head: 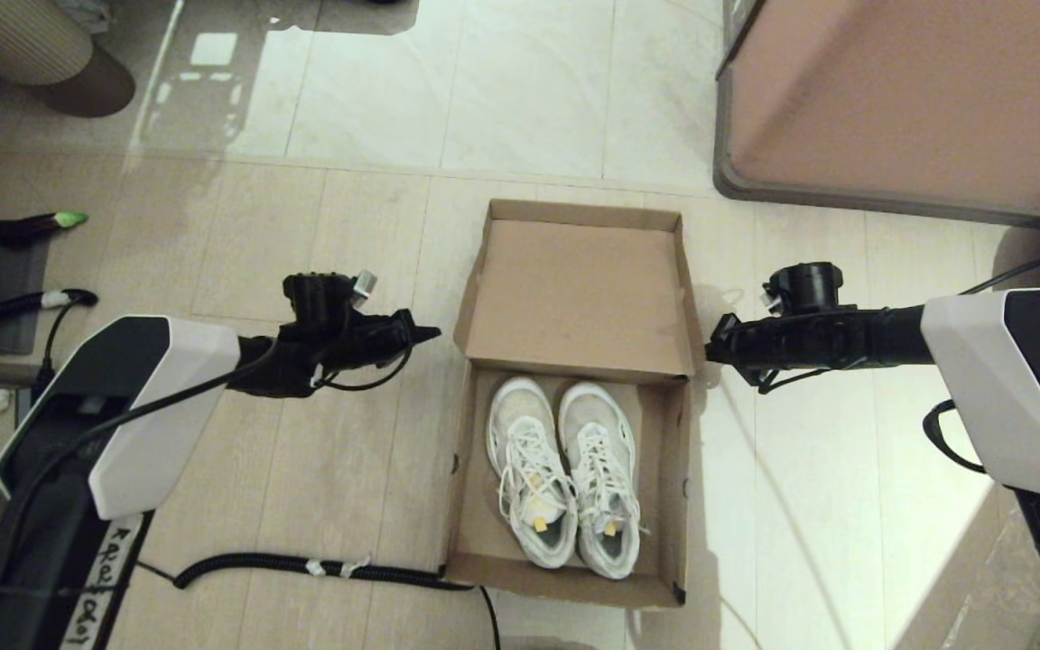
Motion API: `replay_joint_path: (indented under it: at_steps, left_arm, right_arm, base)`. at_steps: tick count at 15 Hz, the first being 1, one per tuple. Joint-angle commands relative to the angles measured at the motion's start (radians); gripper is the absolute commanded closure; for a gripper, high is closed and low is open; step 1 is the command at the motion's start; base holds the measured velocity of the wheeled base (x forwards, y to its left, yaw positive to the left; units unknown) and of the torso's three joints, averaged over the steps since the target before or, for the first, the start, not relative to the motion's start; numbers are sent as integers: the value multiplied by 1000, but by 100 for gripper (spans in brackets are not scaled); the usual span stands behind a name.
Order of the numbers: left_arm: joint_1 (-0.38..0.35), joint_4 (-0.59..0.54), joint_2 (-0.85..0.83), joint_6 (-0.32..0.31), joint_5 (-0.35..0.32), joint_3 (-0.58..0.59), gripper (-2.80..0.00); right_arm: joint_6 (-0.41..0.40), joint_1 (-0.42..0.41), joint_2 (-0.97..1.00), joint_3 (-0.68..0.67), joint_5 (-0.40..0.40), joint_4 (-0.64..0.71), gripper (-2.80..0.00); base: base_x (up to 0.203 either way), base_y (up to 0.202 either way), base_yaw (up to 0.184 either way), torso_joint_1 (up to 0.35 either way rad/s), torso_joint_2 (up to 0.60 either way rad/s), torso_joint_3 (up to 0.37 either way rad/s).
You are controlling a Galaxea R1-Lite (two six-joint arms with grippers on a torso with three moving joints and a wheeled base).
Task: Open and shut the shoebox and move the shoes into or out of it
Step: Close the shoe box
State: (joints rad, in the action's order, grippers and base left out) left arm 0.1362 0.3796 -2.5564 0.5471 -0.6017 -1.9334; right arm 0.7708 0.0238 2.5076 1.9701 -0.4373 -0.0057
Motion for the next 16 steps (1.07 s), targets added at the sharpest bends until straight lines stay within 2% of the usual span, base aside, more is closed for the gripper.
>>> replay_joint_path:
  at_steps: [1,2,4,7,10,12,14,16]
  left_arm:
    - [33,101,-8,86,5,-6,0]
    - [51,140,-24,95,18,-6,0]
    - [63,148,-27,97,29,-6,0]
    - [69,143,-30,99,31,-6,0]
    - [74,143,-30,99,28,-6,0]
    - [77,143,-30,100,22,-6,0]
    - [88,147,-31,100,22,-6,0]
    - [91,151,-31,100,20,-6,0]
  right_arm:
    - [223,1,18,3,-70,-105,0]
    - [259,2,18,3,-108,-148,0]
    - [348,3,15,4,-151,-177,0]
    - [597,-6,24,4,-258,-328,0]
    - [764,-11,46,4,-330,-412,0]
    - [812,-19,53,3,-392,-448,0]
    - [818,-33,57,4,-471,-466,0]
    - [818,-34,56,4,-479,-466,0]
  base:
    - [0,0,0,0,0,0]
    - [0,0,0,0,0,0]
    - [0,0,0,0,0,0]
    - [0,0,0,0,0,0]
    - [0,0,0,0,0,0]
    - [0,0,0,0,0,0]
    - [0,0,0,0,0,0]
    - [0,0,0,0,0,0]
